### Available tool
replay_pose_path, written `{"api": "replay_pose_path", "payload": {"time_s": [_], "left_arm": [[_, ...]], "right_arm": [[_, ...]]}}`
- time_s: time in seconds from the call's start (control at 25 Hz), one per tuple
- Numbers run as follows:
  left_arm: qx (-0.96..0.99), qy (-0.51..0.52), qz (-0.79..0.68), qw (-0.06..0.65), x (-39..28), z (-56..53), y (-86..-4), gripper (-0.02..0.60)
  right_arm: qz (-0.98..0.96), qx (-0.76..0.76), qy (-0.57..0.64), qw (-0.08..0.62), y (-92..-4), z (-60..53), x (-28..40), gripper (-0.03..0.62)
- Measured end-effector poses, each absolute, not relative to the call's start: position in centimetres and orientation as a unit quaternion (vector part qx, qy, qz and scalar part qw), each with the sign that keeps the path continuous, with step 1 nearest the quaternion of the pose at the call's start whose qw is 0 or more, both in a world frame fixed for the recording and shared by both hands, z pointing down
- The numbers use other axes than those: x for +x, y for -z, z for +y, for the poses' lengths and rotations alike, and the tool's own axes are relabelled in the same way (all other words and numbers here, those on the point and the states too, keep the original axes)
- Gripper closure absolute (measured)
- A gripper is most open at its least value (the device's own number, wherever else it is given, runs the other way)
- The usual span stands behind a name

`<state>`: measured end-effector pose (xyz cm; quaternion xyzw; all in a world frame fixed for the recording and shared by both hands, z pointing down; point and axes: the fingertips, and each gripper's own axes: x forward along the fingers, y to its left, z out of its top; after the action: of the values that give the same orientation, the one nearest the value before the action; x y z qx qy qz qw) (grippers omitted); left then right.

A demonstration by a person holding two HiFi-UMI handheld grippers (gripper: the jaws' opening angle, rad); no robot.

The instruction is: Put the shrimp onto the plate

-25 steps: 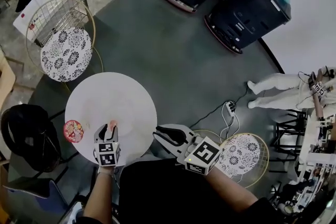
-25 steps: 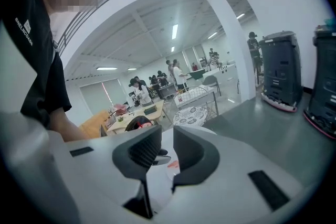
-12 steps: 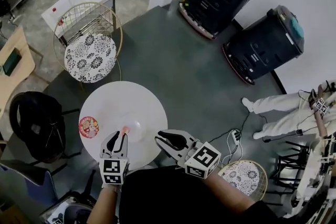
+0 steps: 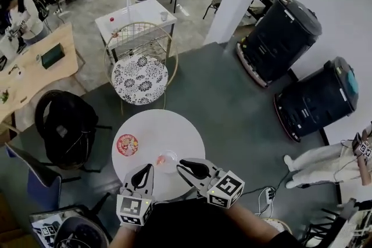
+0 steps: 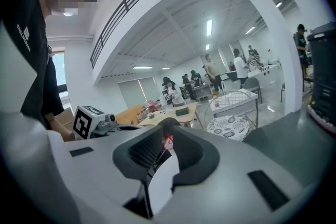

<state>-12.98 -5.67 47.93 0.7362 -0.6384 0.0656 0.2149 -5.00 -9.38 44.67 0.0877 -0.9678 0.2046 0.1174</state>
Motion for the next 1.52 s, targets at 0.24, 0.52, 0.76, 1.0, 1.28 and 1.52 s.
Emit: {"api": "replay_pose_path", "payload": {"time_s": [0.24, 0.52, 0.76, 1.0, 1.28, 1.52], "left_arm": [[0.715, -0.018, -0.669, 0.203, -13.4, -3.3, -45.2, 0.575], [0.682, 0.025, -0.704, 0.197, -13.1, -0.3, -42.1, 0.575], [0.647, 0.043, -0.740, 0.179, -14.5, 2.2, -40.4, 0.577], [0.624, 0.039, -0.758, 0.187, -15.0, 3.4, -41.2, 0.575], [0.619, 0.033, -0.760, 0.193, -15.1, 2.7, -41.7, 0.576], [0.623, 0.026, -0.757, 0.196, -14.7, 1.5, -41.9, 0.577]], "right_arm": [[-0.977, 0.022, -0.189, 0.100, -44.0, -8.2, -7.7, 0.525], [-0.981, -0.035, -0.173, 0.076, -42.7, -6.6, -9.6, 0.528], [-0.979, -0.082, -0.171, 0.080, -43.1, -4.4, -10.4, 0.528], [-0.980, -0.099, -0.149, 0.085, -43.3, -3.7, -11.2, 0.537], [-0.980, -0.103, -0.150, 0.084, -43.1, -4.2, -11.0, 0.539], [-0.980, -0.097, -0.154, 0.081, -43.0, -5.3, -10.5, 0.539]]}}
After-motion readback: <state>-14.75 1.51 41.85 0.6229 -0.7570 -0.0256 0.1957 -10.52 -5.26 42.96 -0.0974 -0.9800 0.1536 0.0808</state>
